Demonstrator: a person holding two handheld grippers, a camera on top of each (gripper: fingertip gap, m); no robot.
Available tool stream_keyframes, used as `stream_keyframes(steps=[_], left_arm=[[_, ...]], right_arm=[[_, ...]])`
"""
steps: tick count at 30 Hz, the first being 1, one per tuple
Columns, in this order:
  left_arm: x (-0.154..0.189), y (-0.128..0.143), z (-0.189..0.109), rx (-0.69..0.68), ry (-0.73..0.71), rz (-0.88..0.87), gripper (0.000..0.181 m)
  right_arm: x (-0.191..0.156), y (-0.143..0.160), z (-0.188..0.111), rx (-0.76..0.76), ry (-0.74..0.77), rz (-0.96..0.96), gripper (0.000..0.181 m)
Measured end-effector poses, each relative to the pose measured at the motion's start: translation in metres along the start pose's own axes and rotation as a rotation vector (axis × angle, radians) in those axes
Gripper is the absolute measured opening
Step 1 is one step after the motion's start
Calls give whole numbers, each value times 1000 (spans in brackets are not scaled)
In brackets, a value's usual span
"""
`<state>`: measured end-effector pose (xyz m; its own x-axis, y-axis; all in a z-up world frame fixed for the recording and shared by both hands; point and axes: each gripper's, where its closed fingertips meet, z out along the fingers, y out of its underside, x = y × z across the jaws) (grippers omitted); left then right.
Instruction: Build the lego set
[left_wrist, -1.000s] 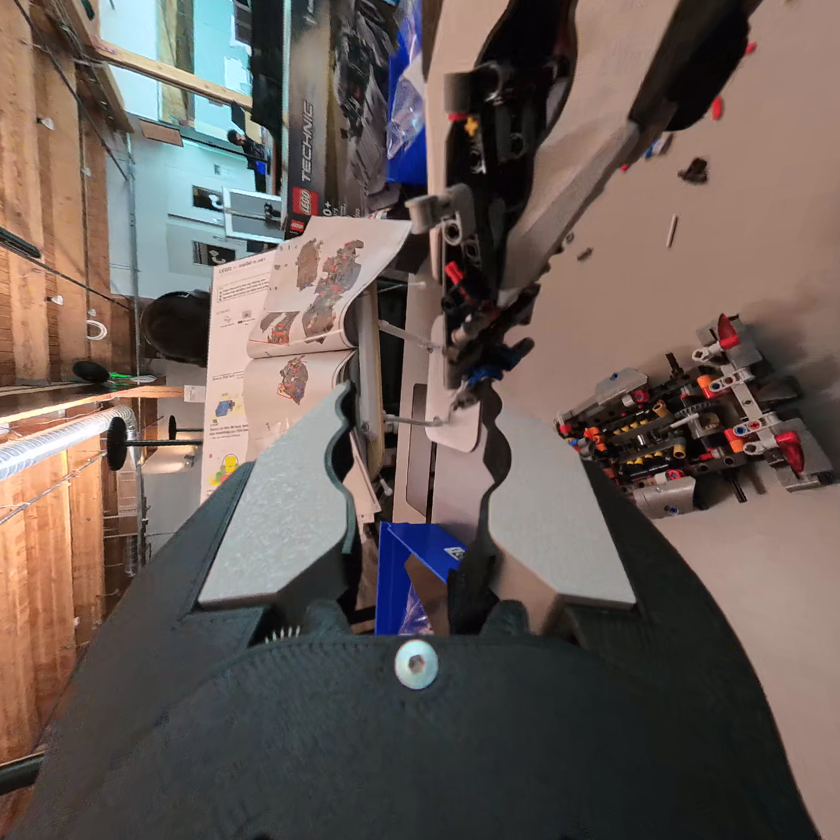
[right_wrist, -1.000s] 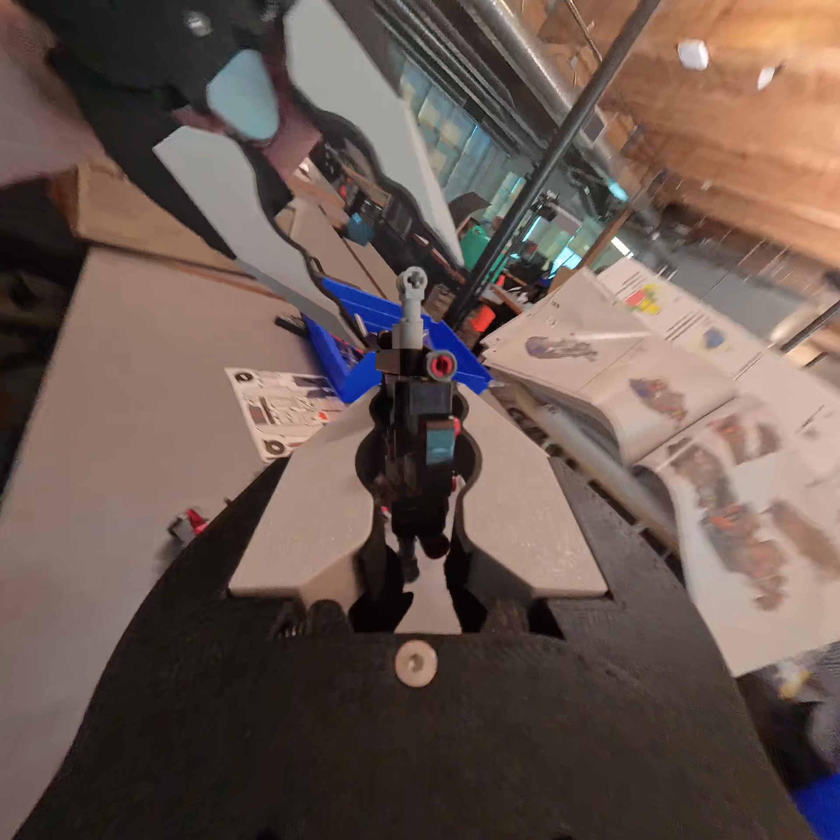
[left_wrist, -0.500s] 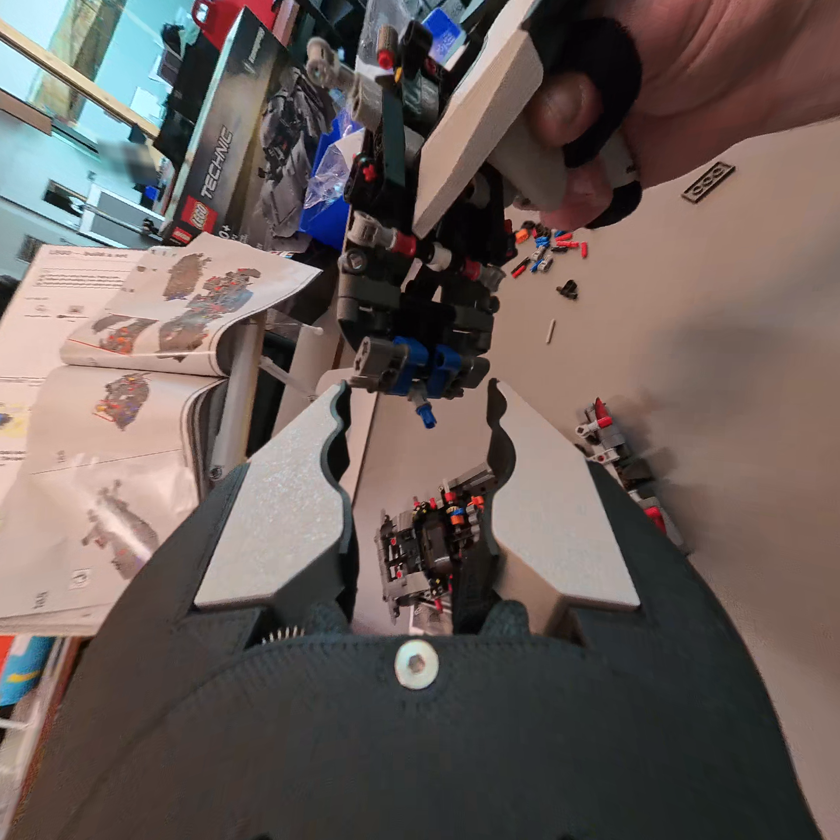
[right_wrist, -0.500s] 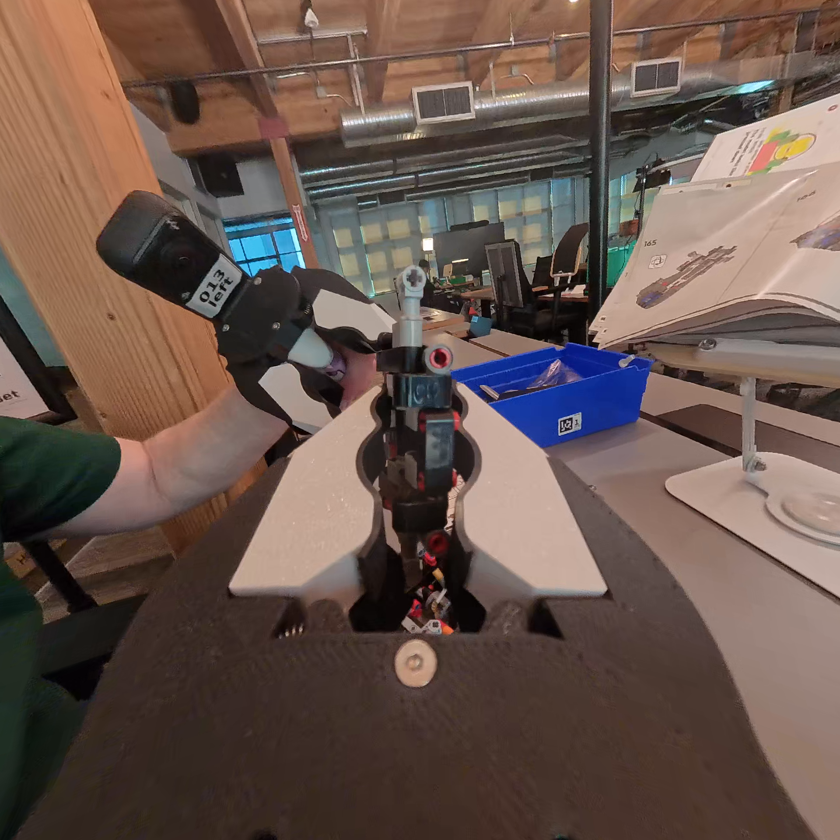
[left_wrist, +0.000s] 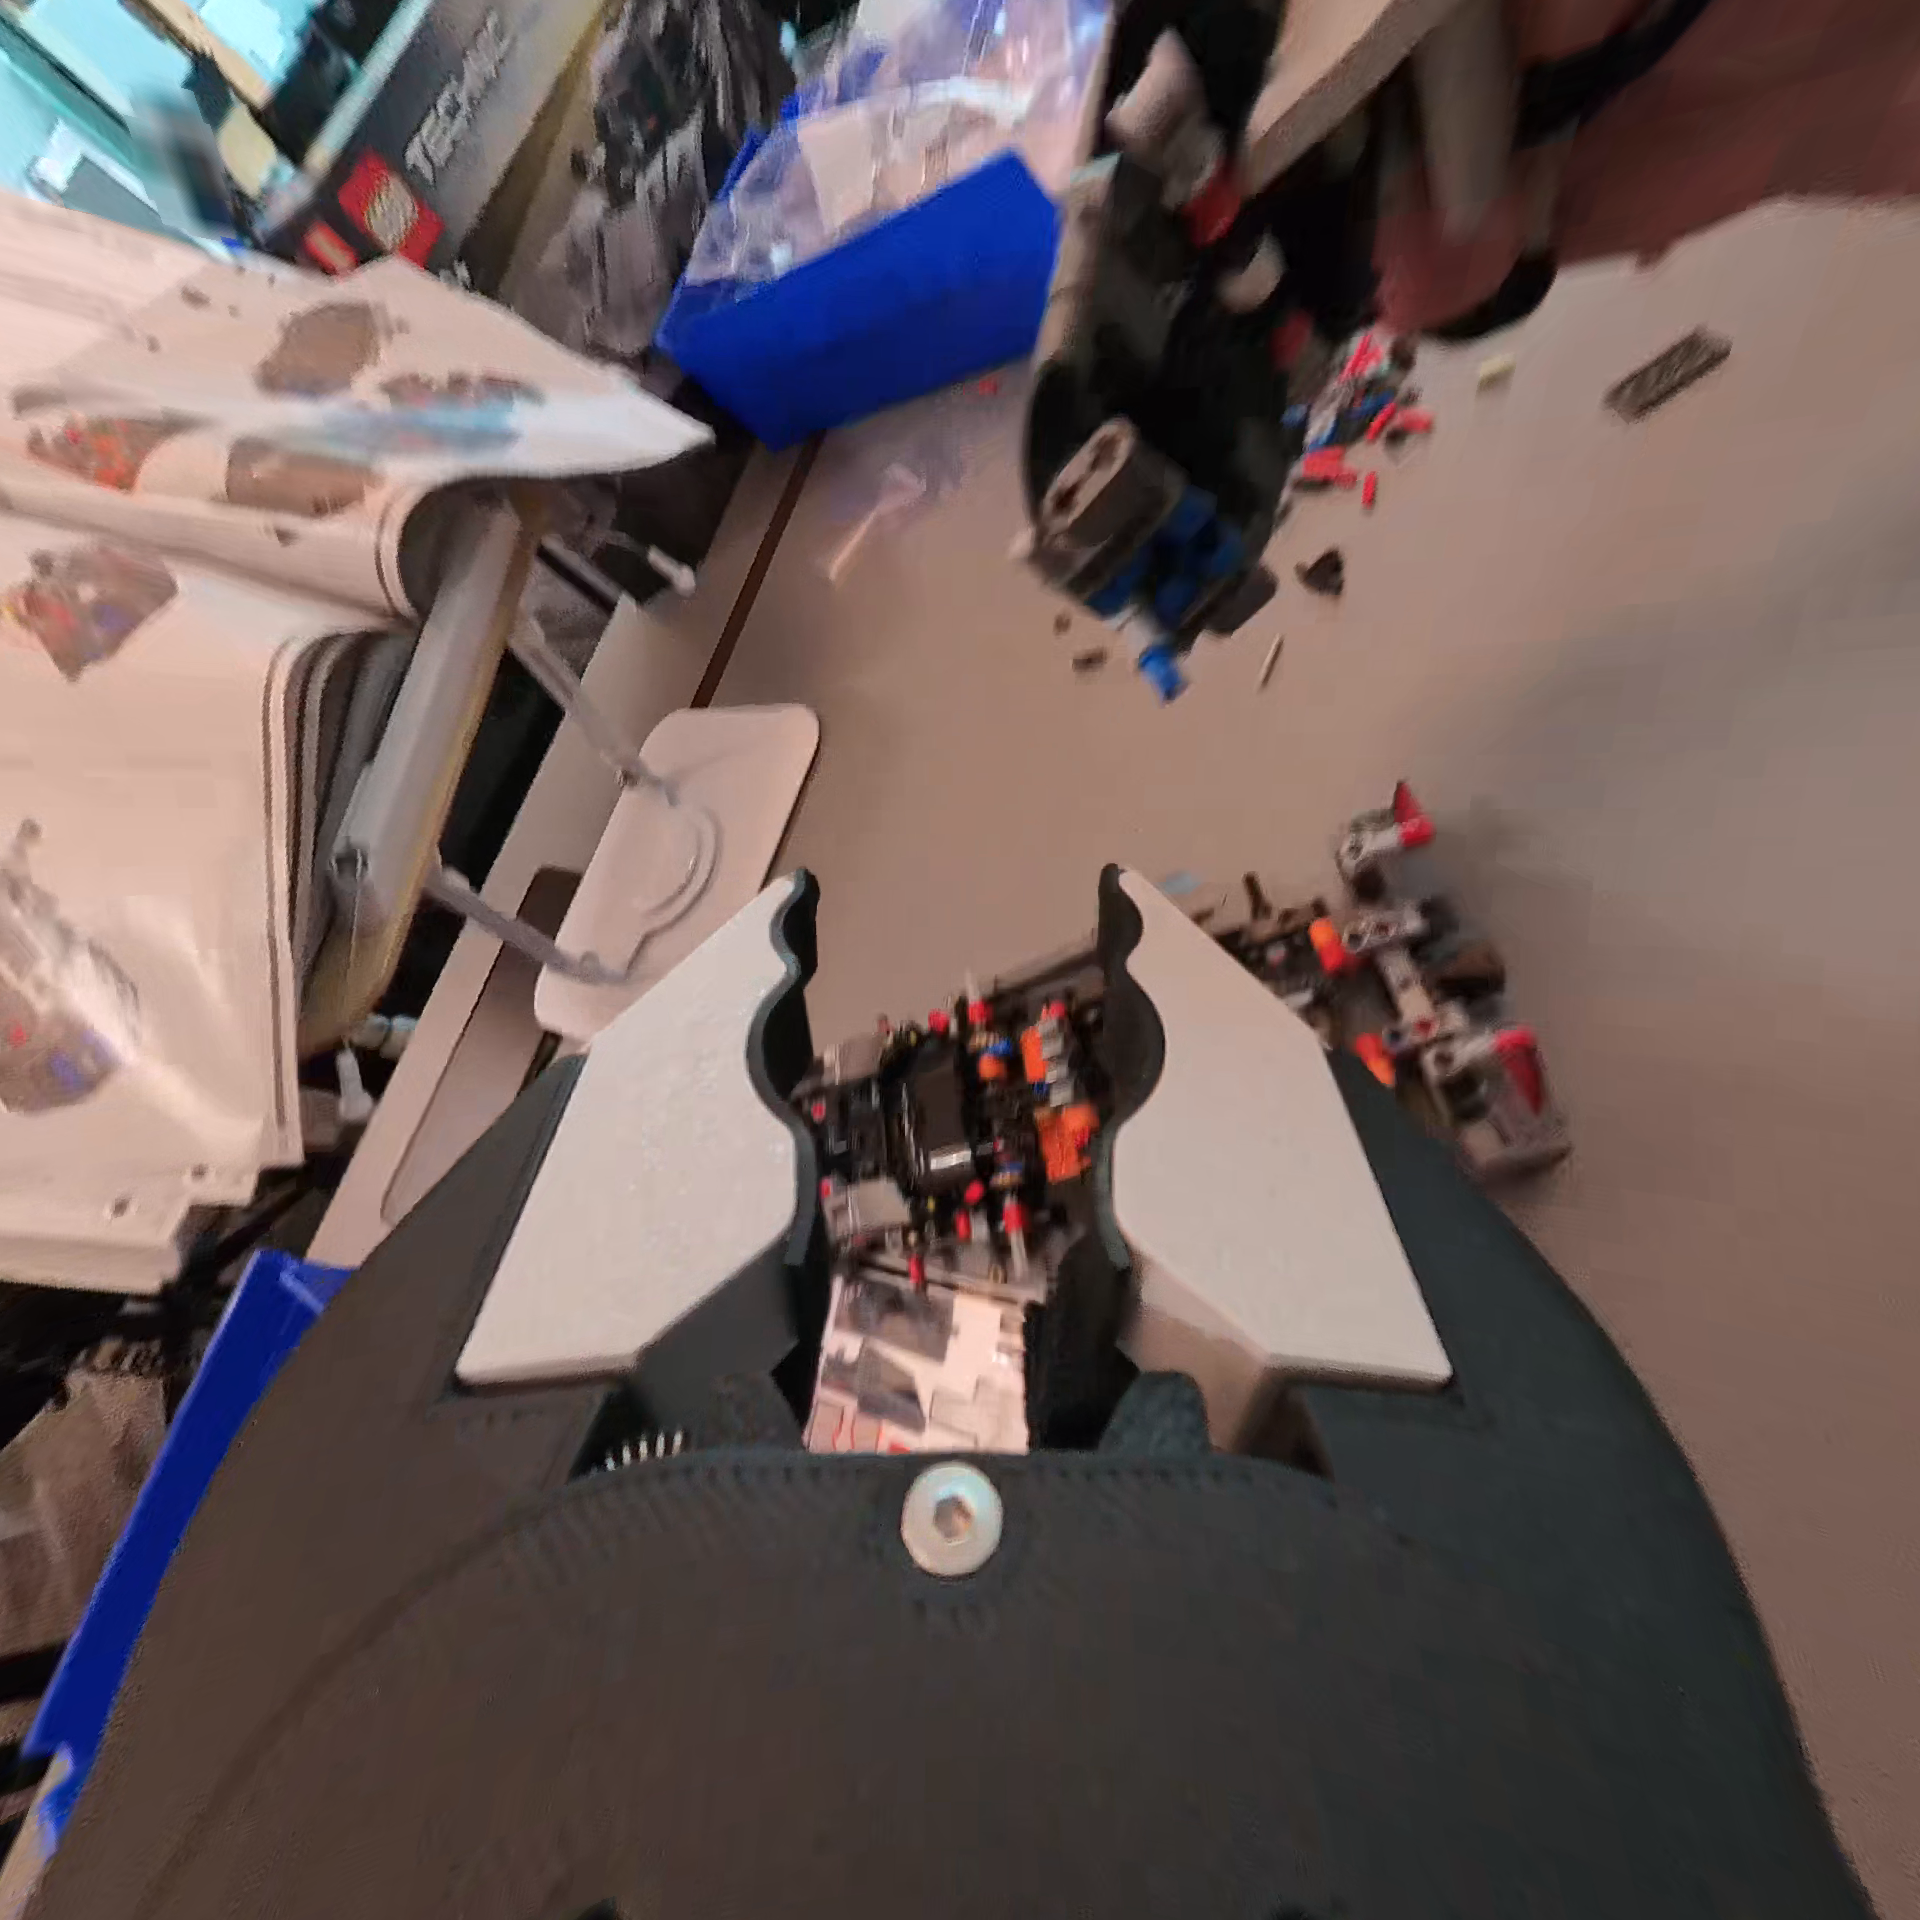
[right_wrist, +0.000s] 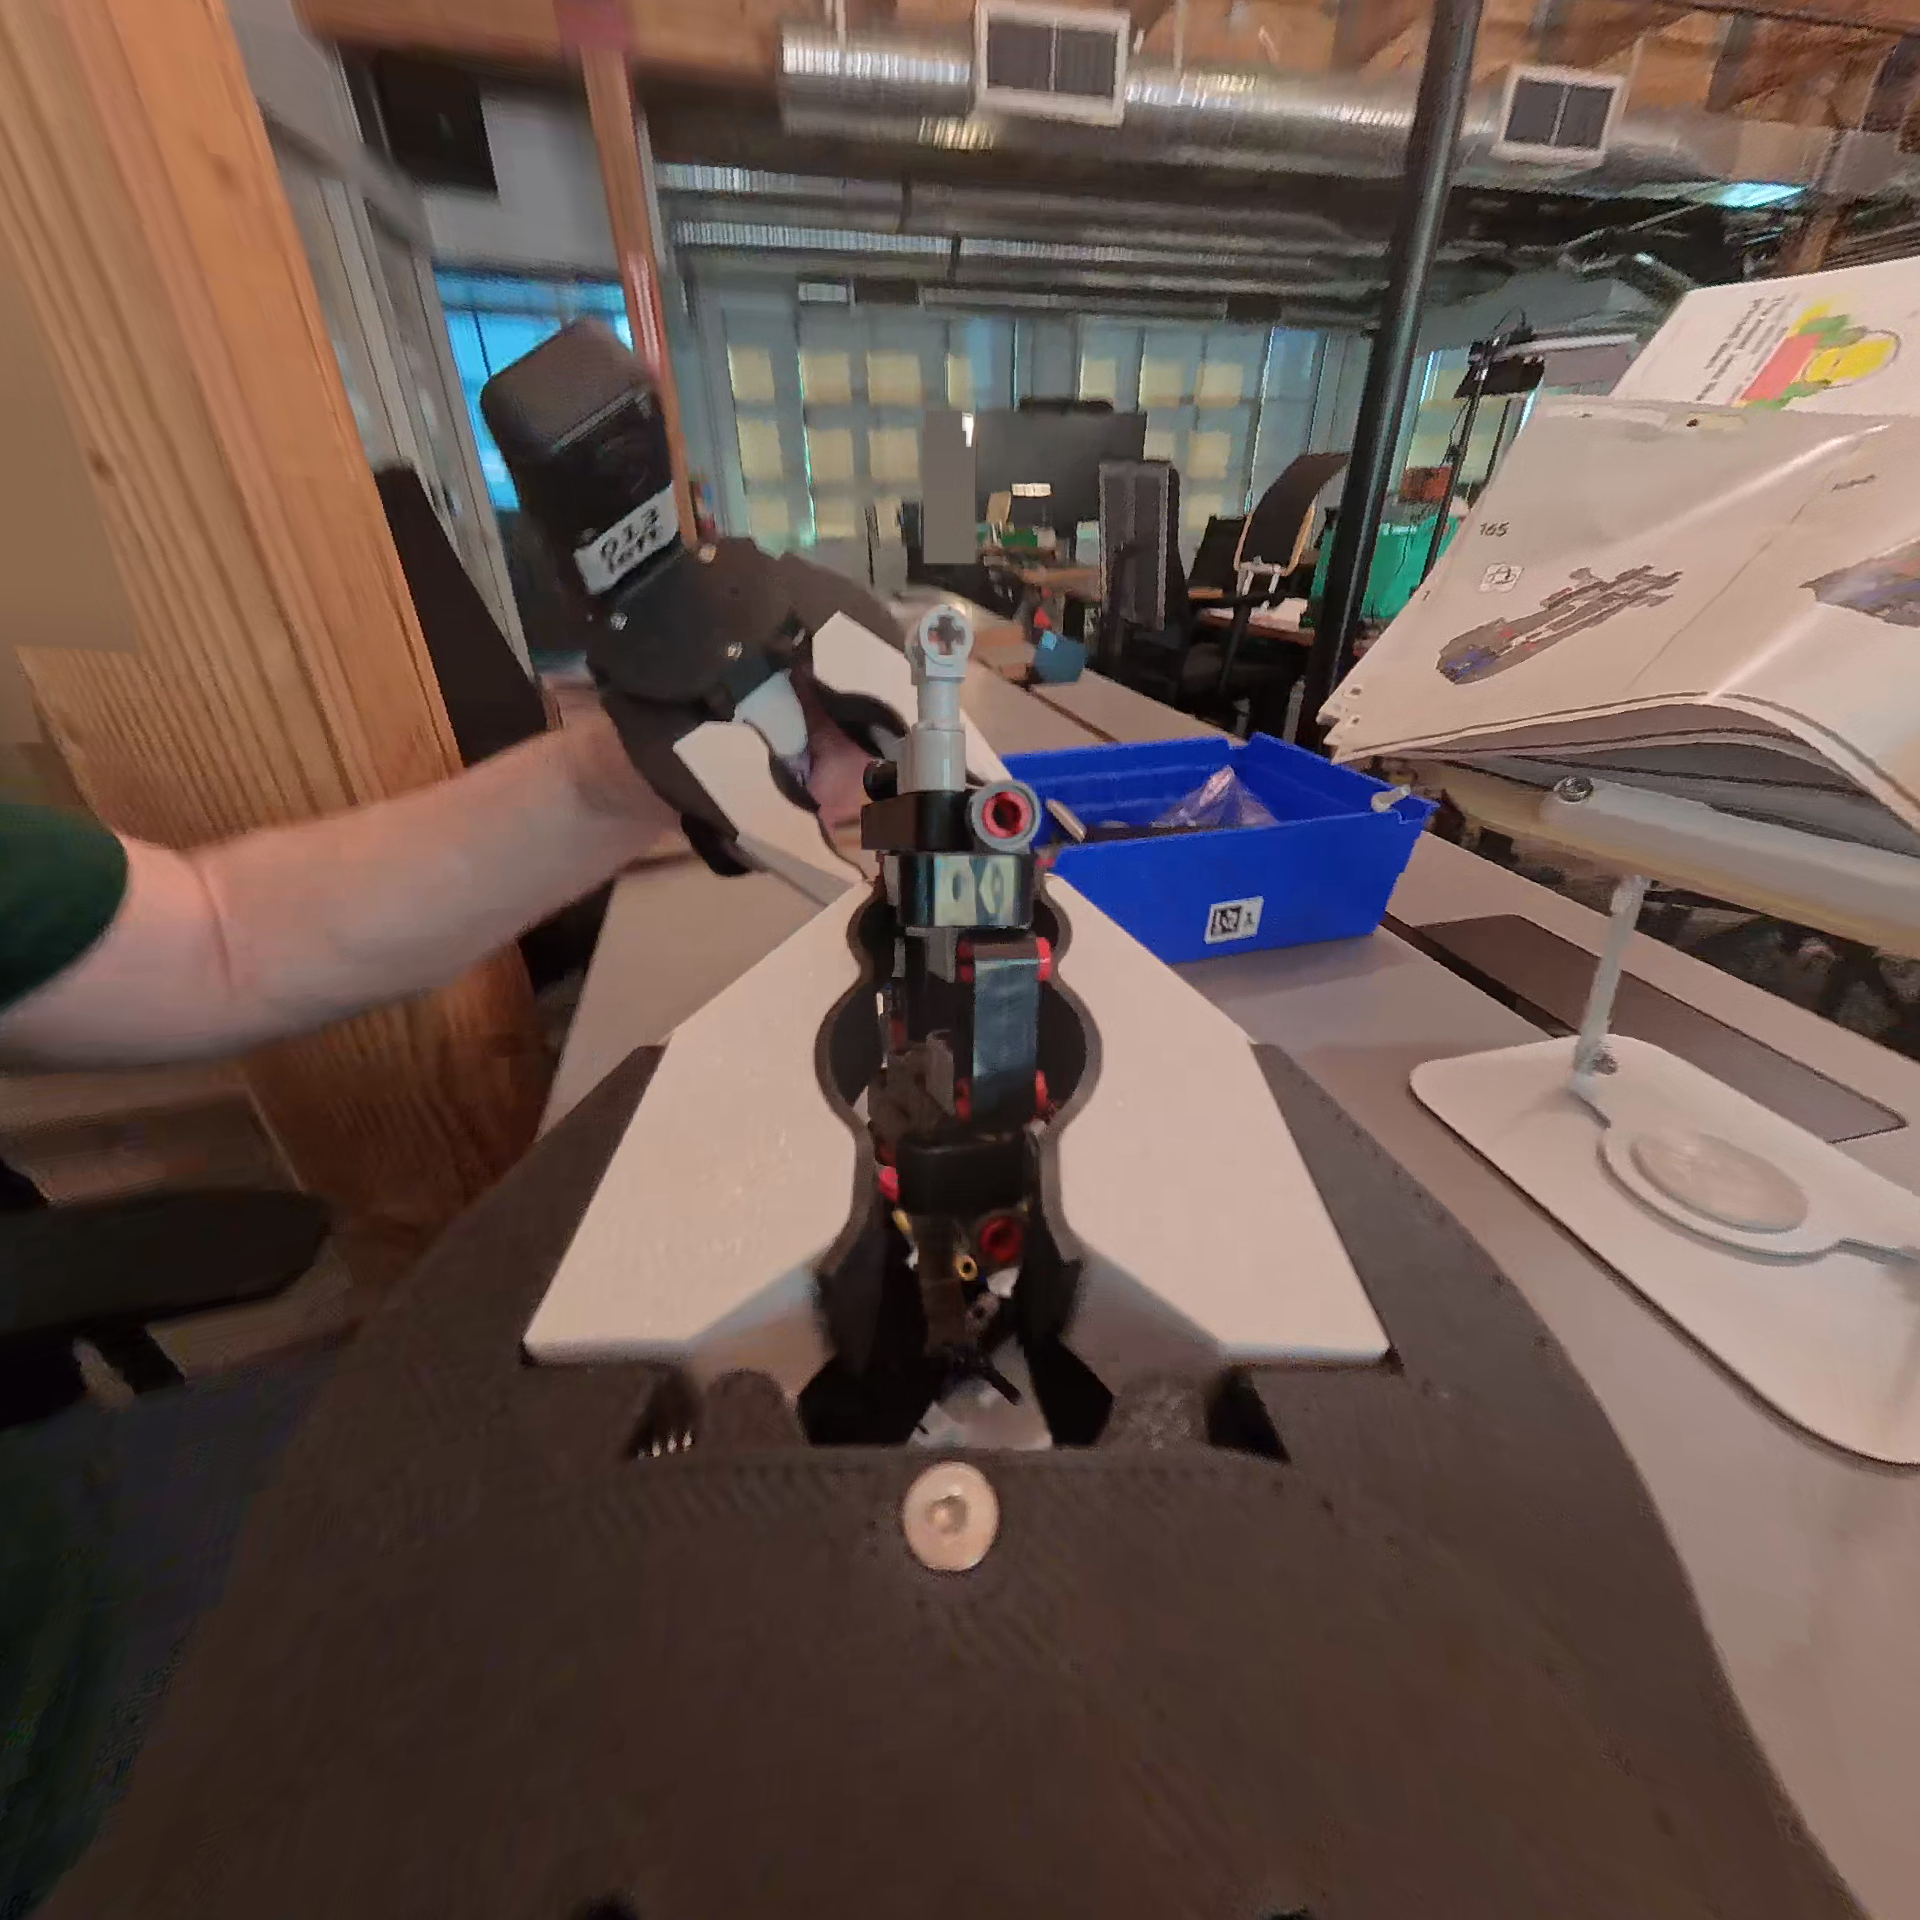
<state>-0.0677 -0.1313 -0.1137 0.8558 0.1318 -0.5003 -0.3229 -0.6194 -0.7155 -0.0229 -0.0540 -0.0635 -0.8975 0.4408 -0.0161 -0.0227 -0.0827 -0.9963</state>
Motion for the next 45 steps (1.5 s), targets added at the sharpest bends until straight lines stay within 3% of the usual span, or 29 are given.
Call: stream_keyframes(steps=[7,15,20,26,34,45], left_arm=[[3,68,1,-33,21,-38,47],[19,83,19,34,120,6,39],[22,79,24,135,174,-1,35],[31,89,34,156,208,19,27],[37,86,35,187,207,63,17],[39,96,43,131,150,163,9]], right_arm=[[-8,42,23,-207,24,-354,21],[-5,88,53,-414,0,-622,22],[-4,110,63,-496,8,-793,22],[-2,129,70,-514,-26,-751,23],[10,128,70,-471,-41,-632,22],[-1,136,71,-521,-31,-885,22]])
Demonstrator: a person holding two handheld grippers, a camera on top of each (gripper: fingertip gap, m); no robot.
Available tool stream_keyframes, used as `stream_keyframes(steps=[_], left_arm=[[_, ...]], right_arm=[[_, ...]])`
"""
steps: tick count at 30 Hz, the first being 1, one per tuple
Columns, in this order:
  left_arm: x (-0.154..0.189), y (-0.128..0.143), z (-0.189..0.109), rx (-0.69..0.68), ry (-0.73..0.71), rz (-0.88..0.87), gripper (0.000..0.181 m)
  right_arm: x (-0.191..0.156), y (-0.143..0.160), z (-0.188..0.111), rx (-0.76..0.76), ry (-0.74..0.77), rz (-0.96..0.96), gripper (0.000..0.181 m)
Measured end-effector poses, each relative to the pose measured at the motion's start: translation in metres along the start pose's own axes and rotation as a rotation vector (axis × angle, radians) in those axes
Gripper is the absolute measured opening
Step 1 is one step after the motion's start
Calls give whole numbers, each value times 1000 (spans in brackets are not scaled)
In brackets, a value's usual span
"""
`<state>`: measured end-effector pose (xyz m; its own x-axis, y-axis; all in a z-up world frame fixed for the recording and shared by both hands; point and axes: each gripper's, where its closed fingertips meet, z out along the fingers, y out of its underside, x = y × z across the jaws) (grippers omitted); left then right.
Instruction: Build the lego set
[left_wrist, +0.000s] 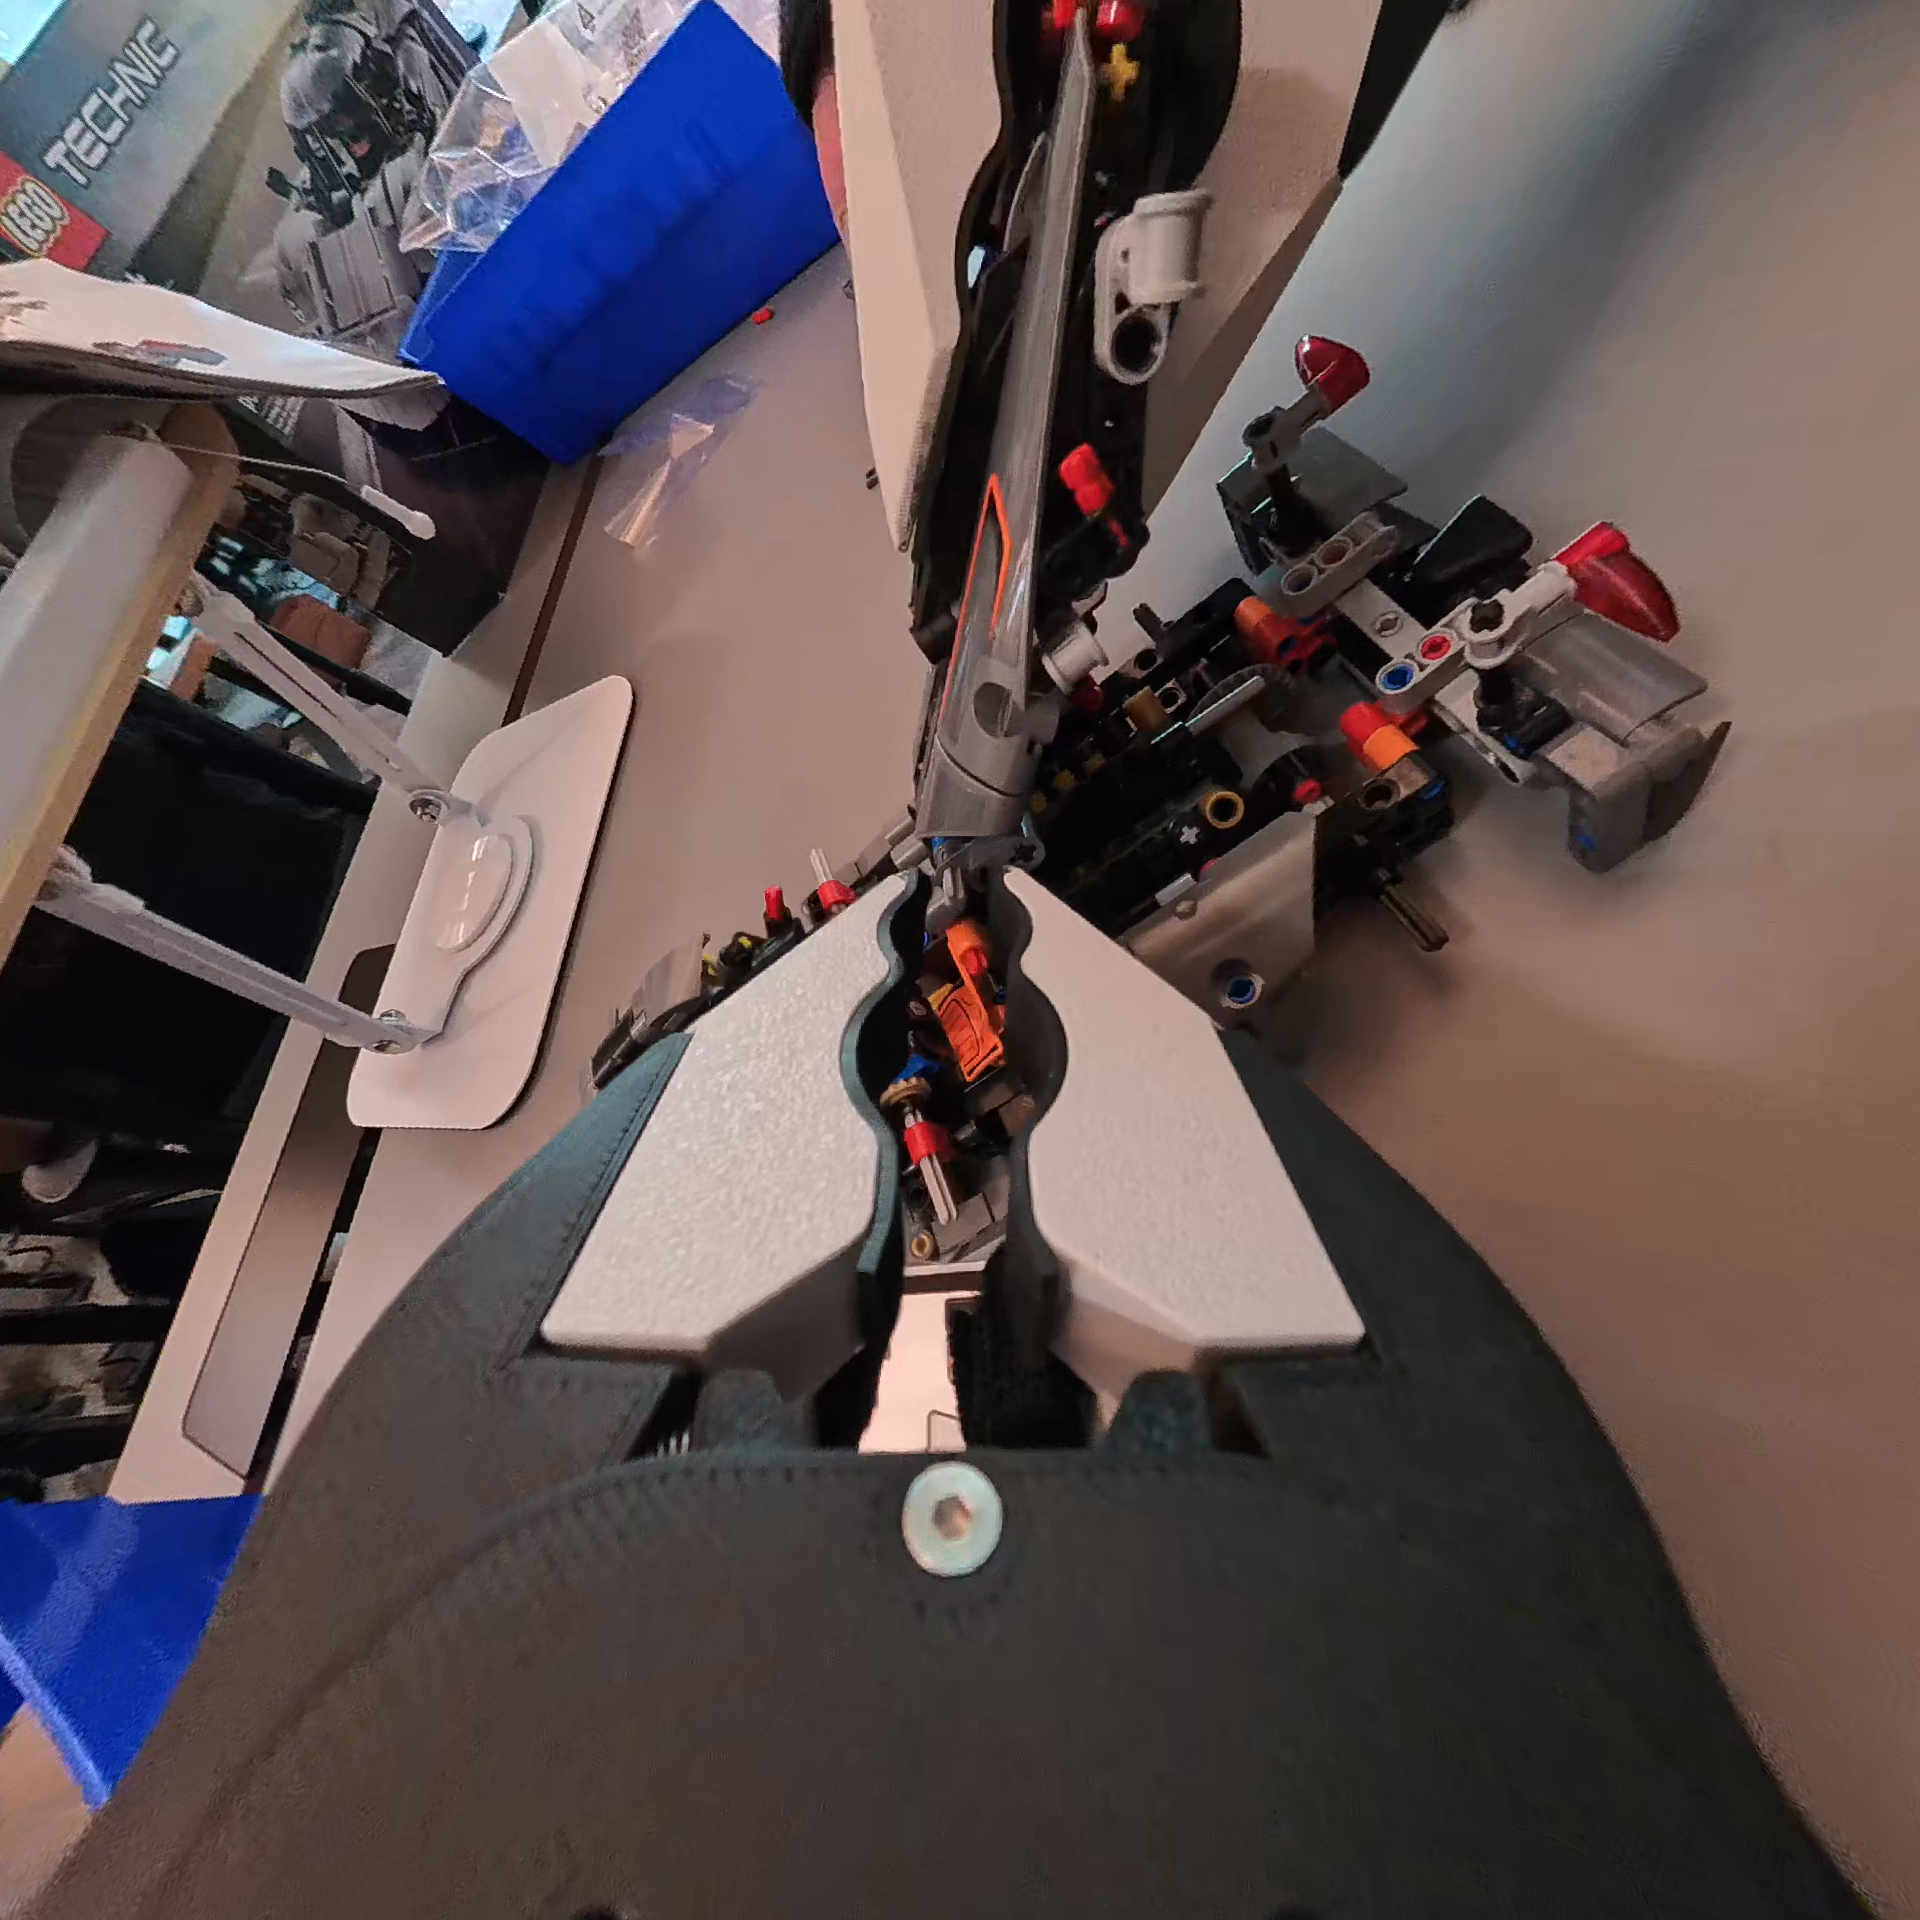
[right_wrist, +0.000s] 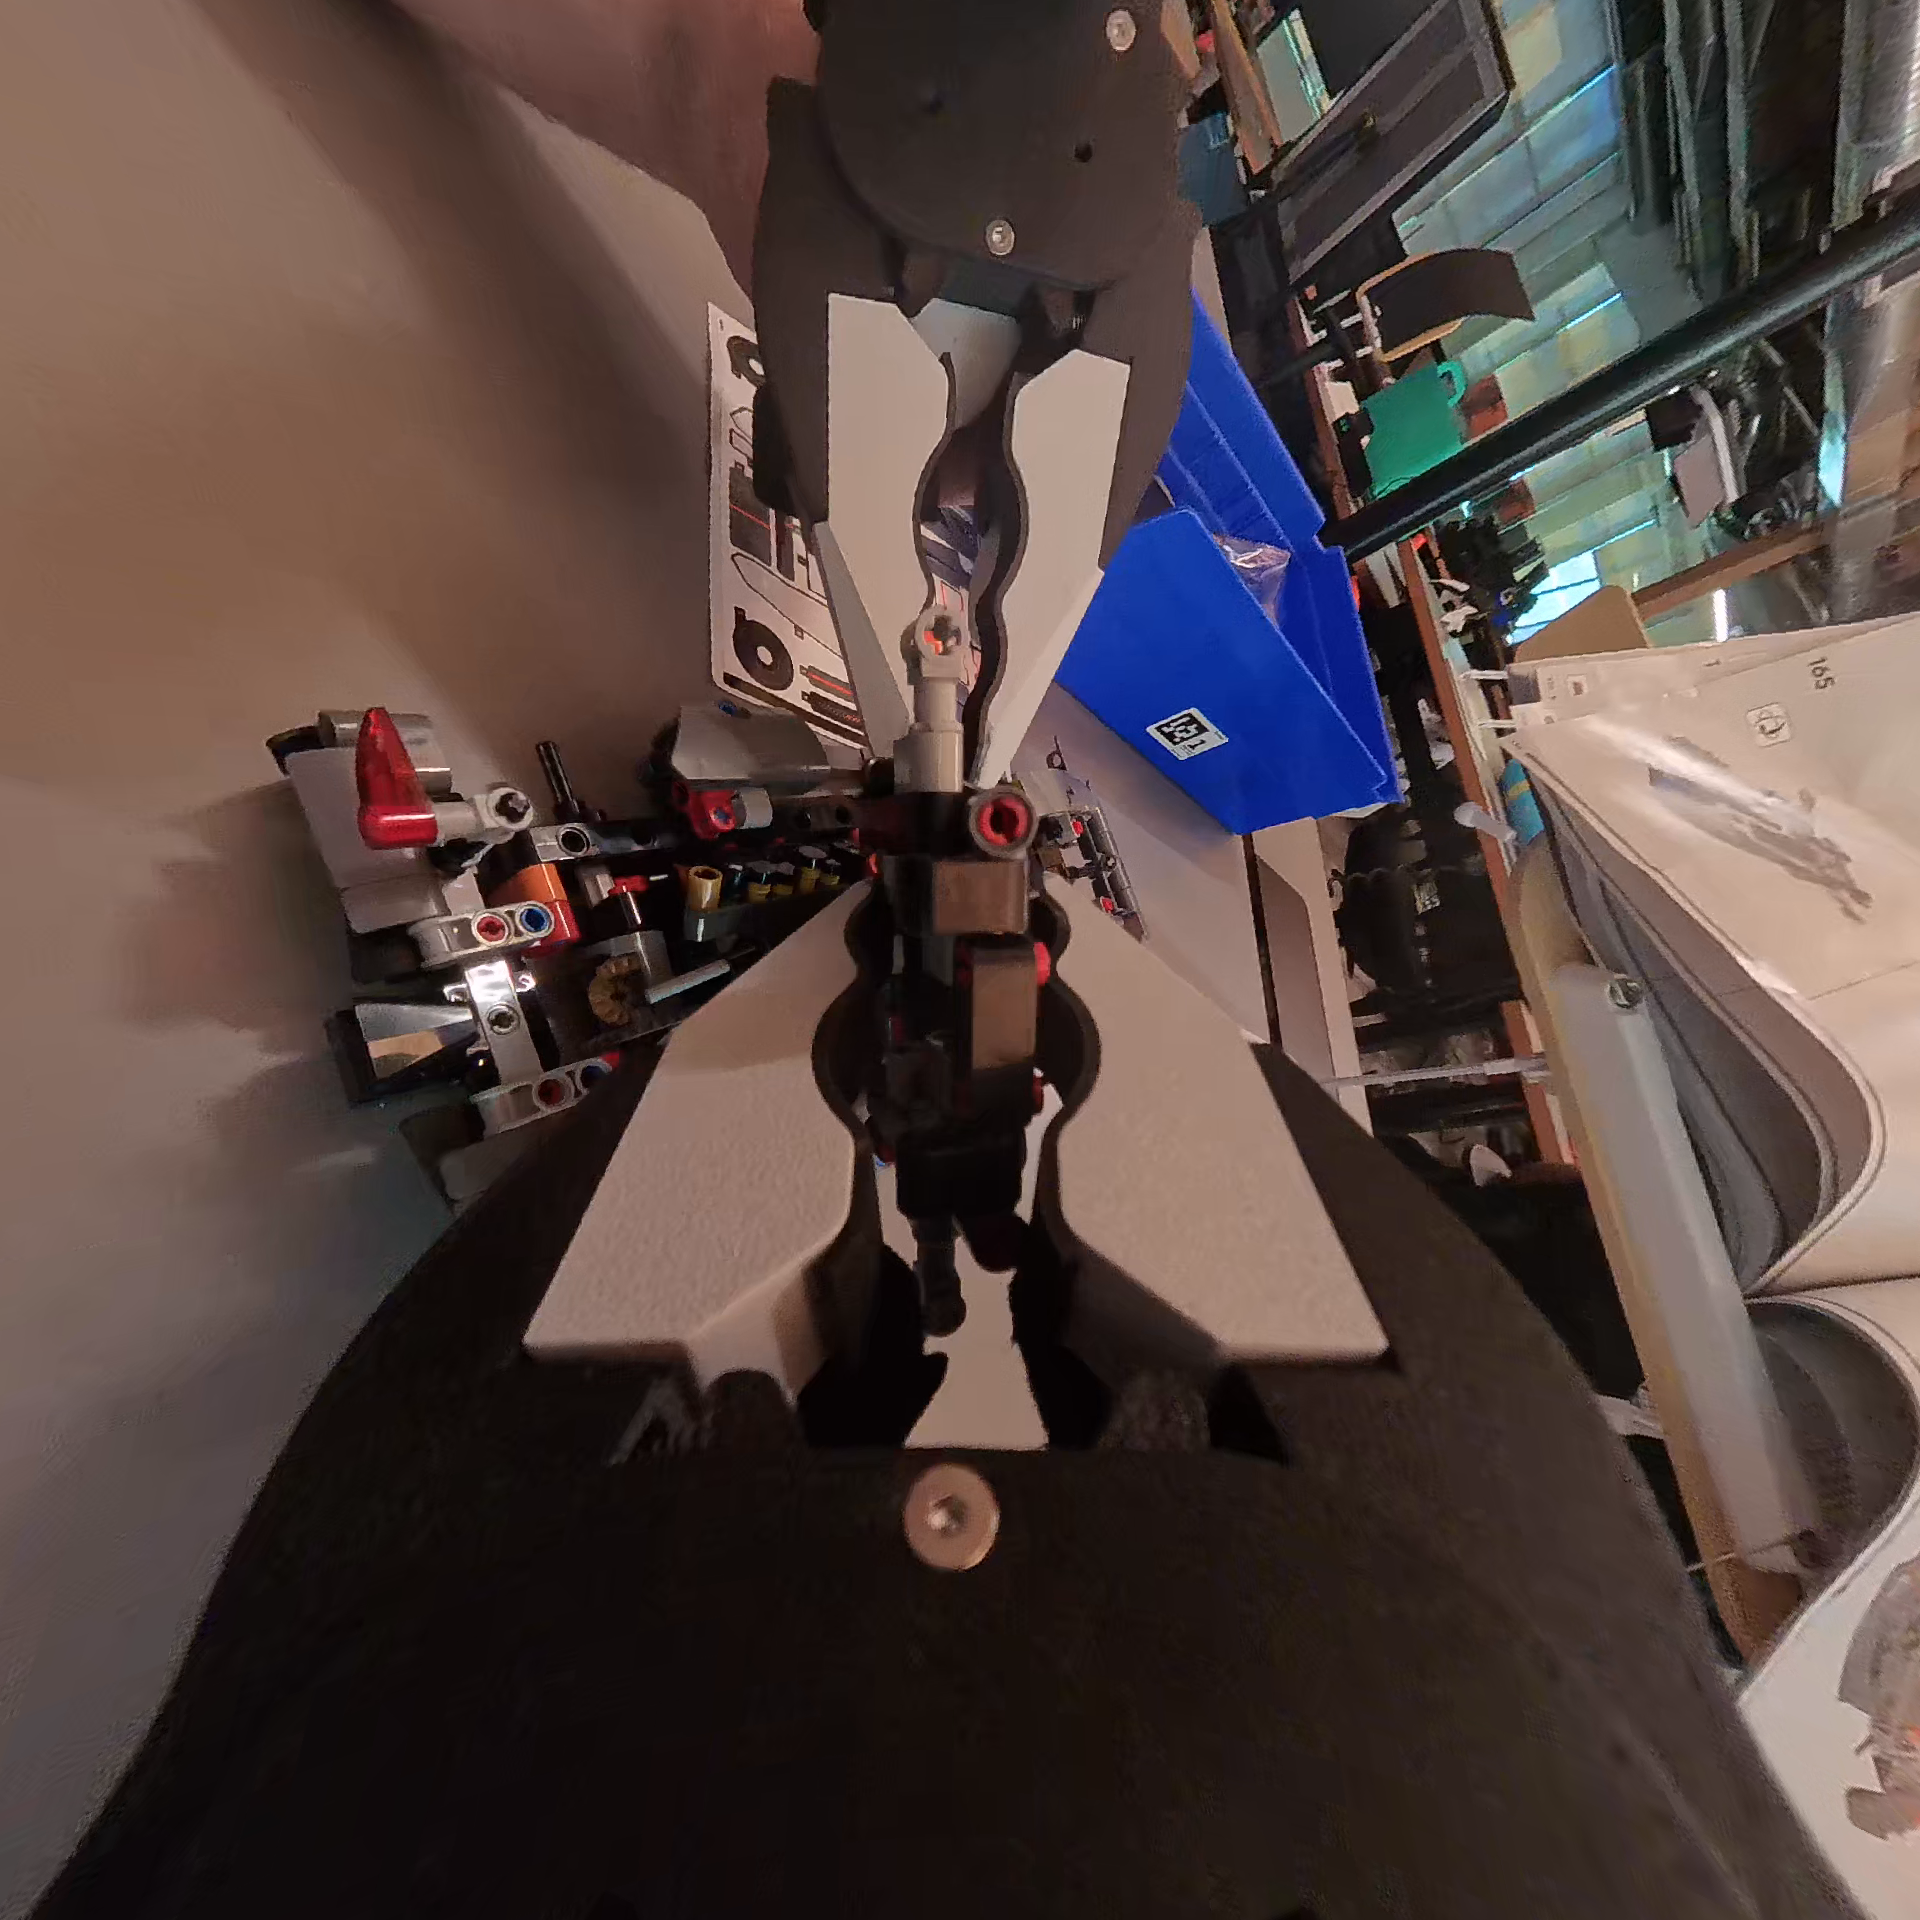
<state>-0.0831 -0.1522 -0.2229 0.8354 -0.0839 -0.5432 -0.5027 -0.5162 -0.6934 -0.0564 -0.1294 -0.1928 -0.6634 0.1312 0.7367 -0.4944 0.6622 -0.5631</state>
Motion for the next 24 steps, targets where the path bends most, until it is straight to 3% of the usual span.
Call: stream_keyframes(steps=[24], left_arm=[[2,-2,6,4,2,29,0]], right_arm=[[1,14,-2,55,-60,54,25]])
